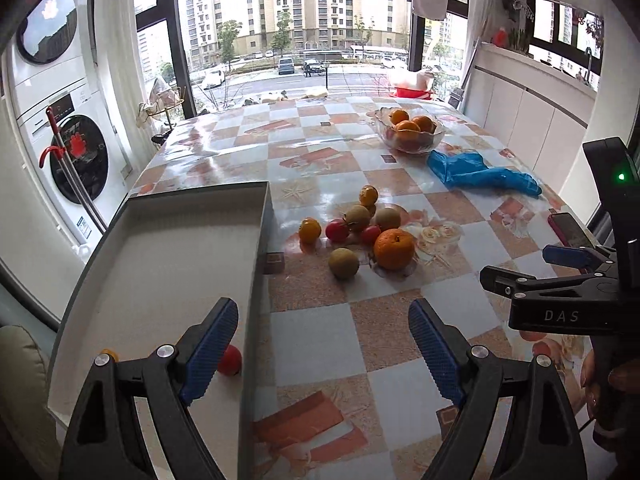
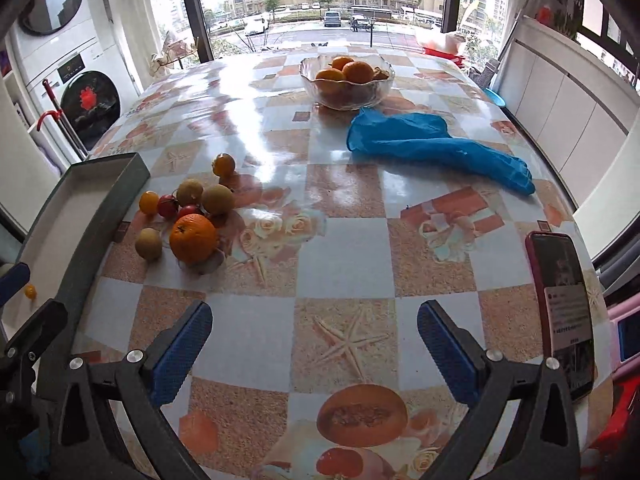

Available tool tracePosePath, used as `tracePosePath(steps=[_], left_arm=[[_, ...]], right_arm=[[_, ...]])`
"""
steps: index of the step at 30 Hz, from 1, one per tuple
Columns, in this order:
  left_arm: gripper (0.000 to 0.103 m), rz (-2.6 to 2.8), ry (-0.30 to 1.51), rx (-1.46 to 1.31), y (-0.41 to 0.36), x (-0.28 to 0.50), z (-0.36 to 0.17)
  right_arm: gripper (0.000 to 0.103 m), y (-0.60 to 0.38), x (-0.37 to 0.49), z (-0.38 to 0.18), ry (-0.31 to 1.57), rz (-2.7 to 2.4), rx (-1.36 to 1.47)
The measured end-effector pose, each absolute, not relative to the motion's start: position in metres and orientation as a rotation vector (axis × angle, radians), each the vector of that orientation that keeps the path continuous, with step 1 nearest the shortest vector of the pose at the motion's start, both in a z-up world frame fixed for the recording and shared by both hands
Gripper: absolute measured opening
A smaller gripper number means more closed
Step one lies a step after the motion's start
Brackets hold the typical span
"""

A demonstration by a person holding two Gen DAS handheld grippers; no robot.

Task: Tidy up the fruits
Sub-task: 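Move both open tools back over the fruit pile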

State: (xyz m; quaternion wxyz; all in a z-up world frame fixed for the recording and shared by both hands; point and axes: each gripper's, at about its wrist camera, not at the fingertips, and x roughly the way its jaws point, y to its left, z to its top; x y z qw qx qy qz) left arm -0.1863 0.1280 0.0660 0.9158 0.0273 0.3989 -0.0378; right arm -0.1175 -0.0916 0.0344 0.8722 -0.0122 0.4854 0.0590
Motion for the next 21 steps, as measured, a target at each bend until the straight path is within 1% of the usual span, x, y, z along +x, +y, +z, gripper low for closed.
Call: tracePosePath(steps=[6,12,15,17,21], left_arm=[[0.088,-0.119,0.907,0.104,0.094,-0.177,0.037],[0.088,-0.068,0.982,0.092,0.102,-0.164,0.013],[0.094,-0.028,0.964,0.091,0.109,-0.160,0.011],[0.096,-0.023,0.961,0.109,0.110,-0.156,0.010],[0.097,-0.021,0.963,0.097,0.110,-0.143,0.009]], right_arm=[[0.103,-0.116,-0.124,0.014,1.042,0.081,-0.049],[0.103,-0.120,-0.122,0.005,1.024,0.089,-0.057],[0.103,-0.115,-0.115,0.005,1.014,0.103,-0.065],[0.103,-0.112,-0.110,0.005,1.006,0.105,-0.066],[0.103,-0.110,-0.106,0.003,0.982,0.109,-0.068]])
